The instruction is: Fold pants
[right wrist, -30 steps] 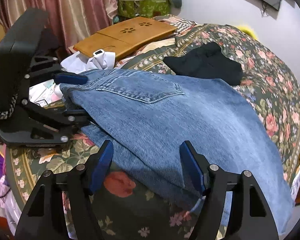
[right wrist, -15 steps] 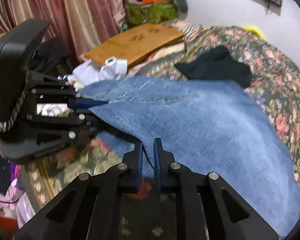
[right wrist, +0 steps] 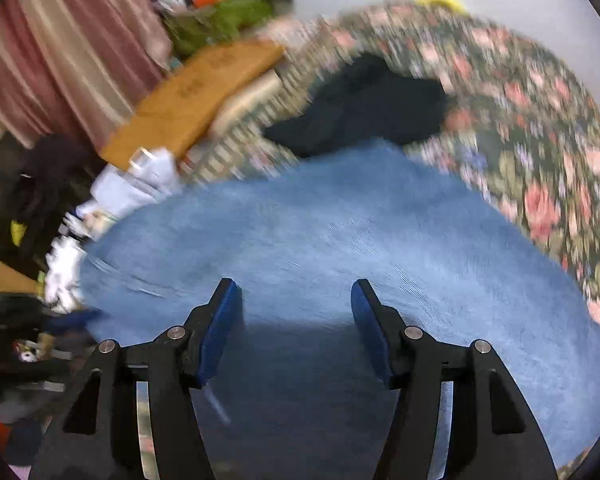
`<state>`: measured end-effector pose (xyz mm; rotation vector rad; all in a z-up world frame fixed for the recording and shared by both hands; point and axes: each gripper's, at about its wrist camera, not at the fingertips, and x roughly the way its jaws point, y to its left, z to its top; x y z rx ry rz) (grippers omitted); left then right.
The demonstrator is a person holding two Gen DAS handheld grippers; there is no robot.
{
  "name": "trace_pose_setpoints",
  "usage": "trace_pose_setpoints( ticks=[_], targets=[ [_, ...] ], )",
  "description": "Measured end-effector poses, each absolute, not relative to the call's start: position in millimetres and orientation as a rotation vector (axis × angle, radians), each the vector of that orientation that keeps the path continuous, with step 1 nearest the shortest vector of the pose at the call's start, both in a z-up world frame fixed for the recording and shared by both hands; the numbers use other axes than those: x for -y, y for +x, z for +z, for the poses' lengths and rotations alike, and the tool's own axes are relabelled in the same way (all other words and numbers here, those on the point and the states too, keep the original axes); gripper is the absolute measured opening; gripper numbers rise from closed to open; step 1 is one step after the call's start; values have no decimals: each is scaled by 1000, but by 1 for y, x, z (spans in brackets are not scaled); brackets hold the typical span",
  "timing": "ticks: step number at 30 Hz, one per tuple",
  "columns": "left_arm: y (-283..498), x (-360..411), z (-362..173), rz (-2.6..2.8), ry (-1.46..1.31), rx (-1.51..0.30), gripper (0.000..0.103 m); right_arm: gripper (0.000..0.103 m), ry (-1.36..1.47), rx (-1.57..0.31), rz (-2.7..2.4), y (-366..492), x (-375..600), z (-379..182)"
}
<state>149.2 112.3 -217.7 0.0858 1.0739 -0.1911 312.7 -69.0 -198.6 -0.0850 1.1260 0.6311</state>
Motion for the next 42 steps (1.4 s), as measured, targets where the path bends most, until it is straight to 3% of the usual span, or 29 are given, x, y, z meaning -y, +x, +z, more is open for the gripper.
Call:
trace_pose_setpoints(
  ticks=[4, 6, 12, 15, 28, 31, 42],
  targets=[
    [164, -135, -196, -129, 22, -1023, 44, 56, -209, -1088, 632, 287, 73, -194],
    [178, -142, -196, -108, 0, -1023, 50, 55, -206, -1082, 638, 277, 84, -193],
    [210, -156, -255, -30, 28, -1179, 52, 55, -85, -1099, 638, 271, 118, -191],
    [202, -163, -277, -29, 51, -1215, 60, 55, -36, -1105, 621, 266, 136, -190],
    [208, -112, -222, -16, 138, -1105, 62, 56, 85, -1067, 322, 241, 289, -182],
    [222, -78, -210, -60, 151, -1067, 72, 69, 176, -1020, 197, 232, 340, -183],
    [258, 51, -235, -179, 347, -1085, 74, 71, 580, -1029, -87, 219, 471, -239]
  ],
)
